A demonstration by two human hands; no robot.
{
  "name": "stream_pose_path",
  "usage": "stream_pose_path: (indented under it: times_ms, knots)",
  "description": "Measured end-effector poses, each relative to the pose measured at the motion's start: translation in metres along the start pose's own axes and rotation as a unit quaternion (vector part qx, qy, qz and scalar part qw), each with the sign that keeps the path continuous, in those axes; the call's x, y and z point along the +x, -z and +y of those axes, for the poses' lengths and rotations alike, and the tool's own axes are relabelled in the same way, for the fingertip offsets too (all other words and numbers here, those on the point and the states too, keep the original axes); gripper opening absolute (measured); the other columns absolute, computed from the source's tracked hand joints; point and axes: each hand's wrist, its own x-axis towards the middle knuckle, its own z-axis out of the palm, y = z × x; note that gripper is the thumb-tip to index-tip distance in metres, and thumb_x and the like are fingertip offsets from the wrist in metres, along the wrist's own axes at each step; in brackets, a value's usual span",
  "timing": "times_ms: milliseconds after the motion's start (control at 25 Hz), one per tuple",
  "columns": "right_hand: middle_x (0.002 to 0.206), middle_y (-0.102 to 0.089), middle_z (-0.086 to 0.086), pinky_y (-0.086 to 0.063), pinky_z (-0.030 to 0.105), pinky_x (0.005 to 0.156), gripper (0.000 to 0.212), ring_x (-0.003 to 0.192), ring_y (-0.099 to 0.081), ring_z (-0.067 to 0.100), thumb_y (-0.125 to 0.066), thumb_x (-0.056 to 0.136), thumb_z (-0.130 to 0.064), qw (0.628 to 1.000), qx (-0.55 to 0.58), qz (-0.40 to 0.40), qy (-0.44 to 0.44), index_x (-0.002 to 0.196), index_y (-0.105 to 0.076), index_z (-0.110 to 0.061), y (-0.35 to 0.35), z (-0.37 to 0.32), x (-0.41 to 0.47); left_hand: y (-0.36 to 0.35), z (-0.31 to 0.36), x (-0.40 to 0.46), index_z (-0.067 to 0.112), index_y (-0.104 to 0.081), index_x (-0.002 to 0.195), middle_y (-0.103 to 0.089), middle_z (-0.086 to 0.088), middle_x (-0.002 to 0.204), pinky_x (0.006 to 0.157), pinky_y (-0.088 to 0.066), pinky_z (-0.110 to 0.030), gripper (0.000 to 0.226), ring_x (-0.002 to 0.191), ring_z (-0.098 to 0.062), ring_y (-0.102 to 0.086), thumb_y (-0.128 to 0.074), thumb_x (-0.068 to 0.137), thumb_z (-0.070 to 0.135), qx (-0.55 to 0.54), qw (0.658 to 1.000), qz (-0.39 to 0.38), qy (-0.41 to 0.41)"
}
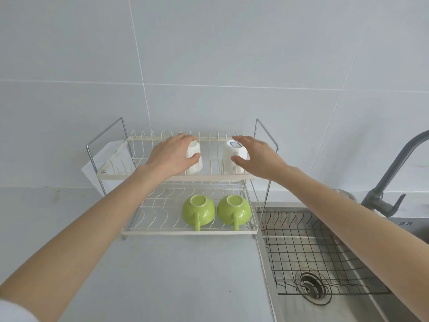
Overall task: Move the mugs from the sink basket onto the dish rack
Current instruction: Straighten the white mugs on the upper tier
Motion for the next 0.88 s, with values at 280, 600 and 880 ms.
stream_pose_path:
  times_ms: [280,600,880]
  knots:
    - [0.153,-0.03,0.002,-0.035,0.041,0.11,0.057,0.139,-0.029,0.027,-0.047,0.093,-0.028,0.996,-0.018,-0.077,-0.048,0.145,-0.026,-0.015,-0.008,0.012,0.043,-0.024,-0.018,0.044,0.014,-0.034,0.137,-0.036,-0.003,0.149,0.107,-0.035,-0.04,0.052,0.136,-0.025,-0.034,-0.045,0.091,0.034,-0.023,0.996,-0.073,0.036]
    - [0.145,-0.04,0.002,-0.04,0.041,0.104,0.042,0.133,-0.035,0.022,-0.046,0.093,-0.017,0.996,-0.024,-0.075,-0.047,0.134,-0.043,-0.01,-0.028,0.024,0.055,-0.04,-0.02,0.06,0.008,-0.047,0.13,-0.045,-0.009,0.142,0.107,-0.034,-0.036,0.041,0.133,-0.027,-0.036,-0.045,0.09,0.017,-0.036,0.996,-0.075,0.01]
    - [0.15,-0.034,-0.005,-0.036,0.039,0.106,0.041,0.141,-0.027,0.017,-0.039,0.096,-0.017,0.995,-0.026,-0.078,-0.053,0.137,-0.041,-0.015,-0.028,0.025,0.056,-0.04,-0.005,0.071,0.016,-0.043,0.135,-0.035,0.0,0.151,0.109,-0.029,-0.031,0.047,0.137,-0.024,-0.034,-0.051,0.089,0.024,-0.046,0.994,-0.094,-0.021]
